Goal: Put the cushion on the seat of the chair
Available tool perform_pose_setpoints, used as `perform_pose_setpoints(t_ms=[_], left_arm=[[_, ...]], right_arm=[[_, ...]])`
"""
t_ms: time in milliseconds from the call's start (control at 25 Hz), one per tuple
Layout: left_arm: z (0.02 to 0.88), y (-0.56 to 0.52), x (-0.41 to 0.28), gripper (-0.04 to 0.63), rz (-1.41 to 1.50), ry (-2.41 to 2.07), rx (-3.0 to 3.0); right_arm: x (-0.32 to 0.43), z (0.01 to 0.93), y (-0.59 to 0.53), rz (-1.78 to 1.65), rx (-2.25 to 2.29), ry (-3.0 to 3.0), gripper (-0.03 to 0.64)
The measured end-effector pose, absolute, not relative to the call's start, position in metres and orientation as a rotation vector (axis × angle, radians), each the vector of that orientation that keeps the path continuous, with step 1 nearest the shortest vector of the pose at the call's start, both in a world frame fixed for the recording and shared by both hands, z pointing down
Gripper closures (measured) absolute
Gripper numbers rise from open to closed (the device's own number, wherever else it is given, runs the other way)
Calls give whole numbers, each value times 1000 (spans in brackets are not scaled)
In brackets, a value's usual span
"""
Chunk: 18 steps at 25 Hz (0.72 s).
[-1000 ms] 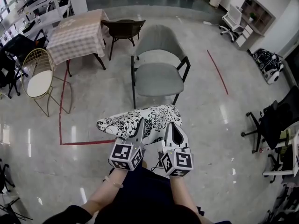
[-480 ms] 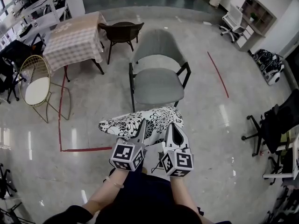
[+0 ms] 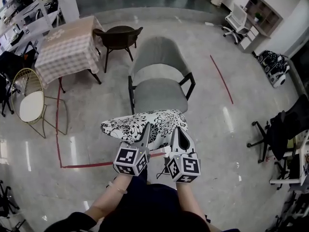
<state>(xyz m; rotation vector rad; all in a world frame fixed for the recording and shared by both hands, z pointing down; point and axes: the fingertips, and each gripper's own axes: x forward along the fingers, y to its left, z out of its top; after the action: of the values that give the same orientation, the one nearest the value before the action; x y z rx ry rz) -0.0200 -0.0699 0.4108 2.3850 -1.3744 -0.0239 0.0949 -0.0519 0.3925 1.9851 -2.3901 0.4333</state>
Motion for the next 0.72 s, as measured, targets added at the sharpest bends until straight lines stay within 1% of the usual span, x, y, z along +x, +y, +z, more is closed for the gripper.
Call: perform_pose_setpoints(t_ms=[400,720], left_arm=[[415,-126,-22,557,-37,-1309,2390],[414,-150,-21,557,-33,-1270,2399]], right_arm=[[88,393,-108,413,2004,-2350,603],[92,394,-130,437,2045,-2331,603]])
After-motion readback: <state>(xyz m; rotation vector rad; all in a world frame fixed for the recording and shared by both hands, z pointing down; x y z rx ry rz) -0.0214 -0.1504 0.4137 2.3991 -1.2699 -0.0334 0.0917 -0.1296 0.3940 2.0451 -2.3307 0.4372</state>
